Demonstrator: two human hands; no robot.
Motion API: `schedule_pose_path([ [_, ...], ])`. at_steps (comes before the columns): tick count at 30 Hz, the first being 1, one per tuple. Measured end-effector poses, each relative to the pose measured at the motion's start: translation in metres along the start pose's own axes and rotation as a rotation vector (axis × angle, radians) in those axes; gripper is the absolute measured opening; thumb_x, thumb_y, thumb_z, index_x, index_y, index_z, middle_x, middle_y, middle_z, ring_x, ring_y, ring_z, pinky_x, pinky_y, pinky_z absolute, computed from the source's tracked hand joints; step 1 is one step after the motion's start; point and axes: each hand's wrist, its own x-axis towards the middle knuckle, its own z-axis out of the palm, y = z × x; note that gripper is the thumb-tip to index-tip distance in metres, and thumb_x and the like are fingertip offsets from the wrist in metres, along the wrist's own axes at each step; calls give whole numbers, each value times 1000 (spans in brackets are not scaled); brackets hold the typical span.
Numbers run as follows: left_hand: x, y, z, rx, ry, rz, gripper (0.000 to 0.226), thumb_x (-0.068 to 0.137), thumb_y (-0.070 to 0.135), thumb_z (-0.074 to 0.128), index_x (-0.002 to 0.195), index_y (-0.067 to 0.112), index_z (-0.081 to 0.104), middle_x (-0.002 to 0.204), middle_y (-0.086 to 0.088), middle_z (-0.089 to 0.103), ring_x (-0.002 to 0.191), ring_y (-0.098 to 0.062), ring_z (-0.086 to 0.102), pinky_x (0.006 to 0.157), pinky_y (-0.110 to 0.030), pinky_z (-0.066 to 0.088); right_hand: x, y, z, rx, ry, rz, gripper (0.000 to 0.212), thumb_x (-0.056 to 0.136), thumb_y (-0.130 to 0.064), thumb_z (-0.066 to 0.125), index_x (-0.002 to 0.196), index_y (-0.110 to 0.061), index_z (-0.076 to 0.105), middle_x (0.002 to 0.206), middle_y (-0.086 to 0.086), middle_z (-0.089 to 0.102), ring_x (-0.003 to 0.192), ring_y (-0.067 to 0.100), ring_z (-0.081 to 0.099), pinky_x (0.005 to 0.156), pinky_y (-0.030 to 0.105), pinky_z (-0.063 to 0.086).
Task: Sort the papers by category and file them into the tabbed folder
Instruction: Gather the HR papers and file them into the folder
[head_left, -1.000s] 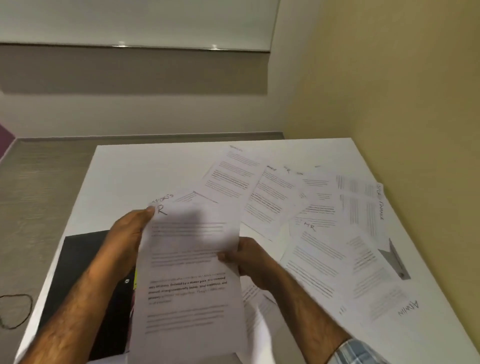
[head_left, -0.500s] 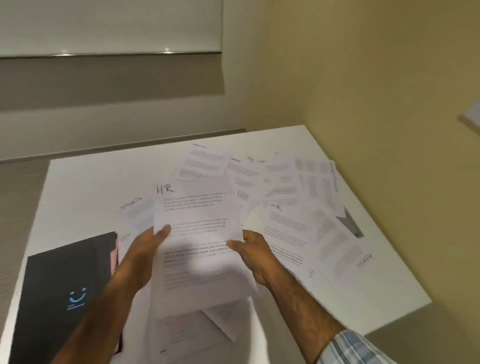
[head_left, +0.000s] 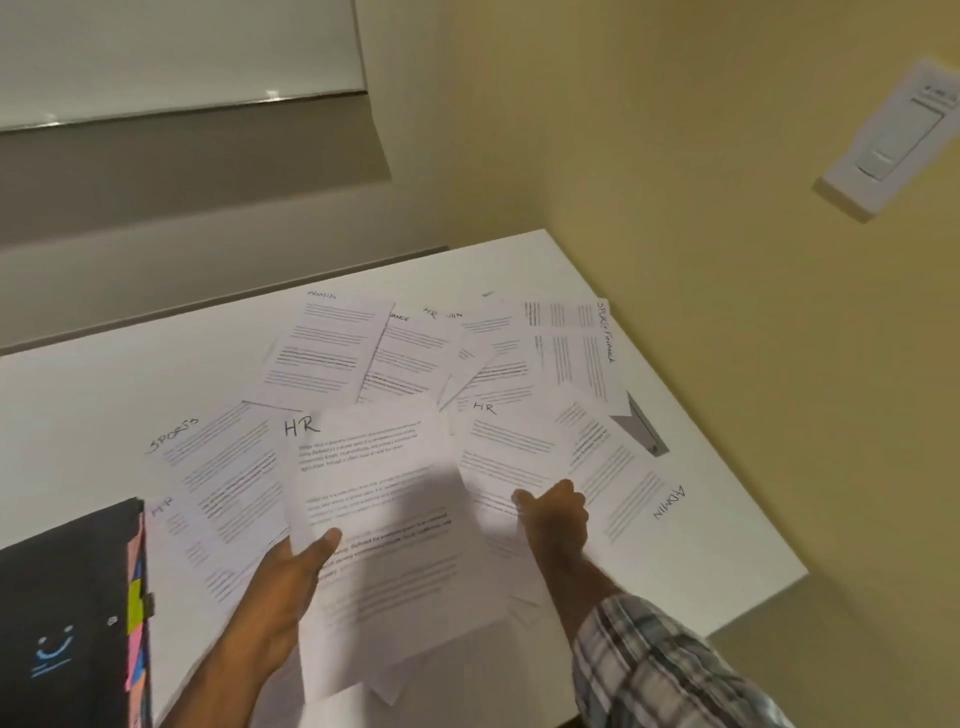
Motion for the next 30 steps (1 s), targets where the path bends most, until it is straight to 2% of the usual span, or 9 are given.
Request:
schedule_pose_path([
  [4,-4,-7,10,-27,-10,-95,30,98,17,64,127,12,63,116,-8,77,111,-28,70,106,-42,47,21,-1,10,-200,28,80,87,71,-61,82,128,-6,47,122,12,52,112,27,55,85,43,55],
  [7,-5,-15,14,-37,22,-127,27,97,15,63,123,7,65,112,-14,77,106,-34,72,95,-41,52,28,-2,20,-299,13,100,102,66,-68,81,136,-5,41,126,12,50,113,24,53,83,40,57],
  [9,-4,-22,14,-47,48,-149,30,96,13,64,125,3,65,113,-18,76,107,-38,71,100,-46,51,30,0,21,-336,16,83,103,64,-69,81,135,-5,41,124,11,52,110,23,55,80,37,58],
  [13,-2,-28,17,-83,78,-168,34,96,7,63,128,-3,62,114,-23,74,111,-43,68,108,-57,45,31,0,21,-295,-17,63,86,70,-59,84,125,-8,42,113,12,55,96,22,61,75,37,61],
  [16,-3,-27,21,-108,77,-161,34,95,5,62,128,-5,61,116,-26,73,112,-45,67,108,-58,45,31,-2,19,-207,-68,62,76,77,-47,84,125,-10,38,113,14,56,96,25,62,77,40,61],
  [19,-5,-23,22,-103,76,-145,31,96,6,62,125,-4,63,113,-24,74,109,-43,68,100,-53,50,35,0,19,-100,-97,99,73,82,-36,81,130,-10,33,117,16,58,98,30,62,81,44,58],
  [22,-8,-19,23,-111,65,-130,27,97,7,61,123,-1,64,110,-21,76,105,-40,71,88,-45,54,43,8,22,-22,-42,118,49,90,-24,70,124,-9,38,110,15,61,87,29,60,81,45,57],
  [26,-11,-15,22,-113,48,-128,24,98,10,61,120,3,67,110,-18,77,103,-37,72,93,-47,54,46,20,21,90,-9,-6,17,94,-9,54,107,-6,64,104,15,70,92,32,66,78,40,57],
  [30,-10,-10,22,-88,28,-110,25,98,12,61,122,6,67,112,-18,76,103,-37,74,98,-50,52,38,12,1,207,55,-215,13,97,-9,55,84,-9,59,78,4,63,66,17,56,58,30,50],
])
